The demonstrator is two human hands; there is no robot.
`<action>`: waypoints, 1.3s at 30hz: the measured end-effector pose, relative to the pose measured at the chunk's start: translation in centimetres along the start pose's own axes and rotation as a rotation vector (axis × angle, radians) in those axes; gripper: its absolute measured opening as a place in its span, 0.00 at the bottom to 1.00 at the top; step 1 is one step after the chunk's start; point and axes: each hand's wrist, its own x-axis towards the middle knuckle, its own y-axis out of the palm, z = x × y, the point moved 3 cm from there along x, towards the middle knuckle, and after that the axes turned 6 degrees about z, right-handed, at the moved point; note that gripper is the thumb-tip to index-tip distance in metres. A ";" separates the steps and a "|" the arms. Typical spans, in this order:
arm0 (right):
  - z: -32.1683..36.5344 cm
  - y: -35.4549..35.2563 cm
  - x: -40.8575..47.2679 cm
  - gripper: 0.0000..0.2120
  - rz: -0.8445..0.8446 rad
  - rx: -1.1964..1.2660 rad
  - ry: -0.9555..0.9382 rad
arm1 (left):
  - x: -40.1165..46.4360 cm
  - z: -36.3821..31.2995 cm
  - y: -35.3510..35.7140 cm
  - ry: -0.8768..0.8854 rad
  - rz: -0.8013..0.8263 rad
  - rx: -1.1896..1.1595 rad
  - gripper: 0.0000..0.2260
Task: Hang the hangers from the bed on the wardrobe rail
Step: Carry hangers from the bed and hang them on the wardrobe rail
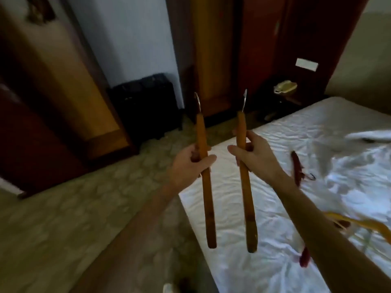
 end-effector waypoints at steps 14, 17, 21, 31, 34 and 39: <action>20.1 33.6 24.0 0.18 0.259 0.045 -0.242 | 2.9 3.6 -41.0 0.064 -0.312 -0.064 0.10; 22.7 39.2 28.8 0.19 0.301 0.041 -0.260 | 4.4 5.1 -47.8 0.060 -0.375 -0.085 0.10; 25.0 46.2 35.6 0.20 0.373 0.049 -0.268 | 7.5 7.9 -56.4 0.055 -0.448 -0.062 0.11; 29.9 65.0 59.4 0.16 0.525 0.117 -0.317 | 22.8 15.4 -79.9 0.037 -0.537 -0.020 0.11; 32.0 70.3 66.8 0.18 0.554 0.093 -0.320 | 27.7 16.6 -86.9 0.042 -0.550 -0.008 0.12; 34.8 78.8 76.2 0.20 0.603 0.062 -0.301 | 33.2 19.0 -97.2 0.048 -0.587 0.005 0.13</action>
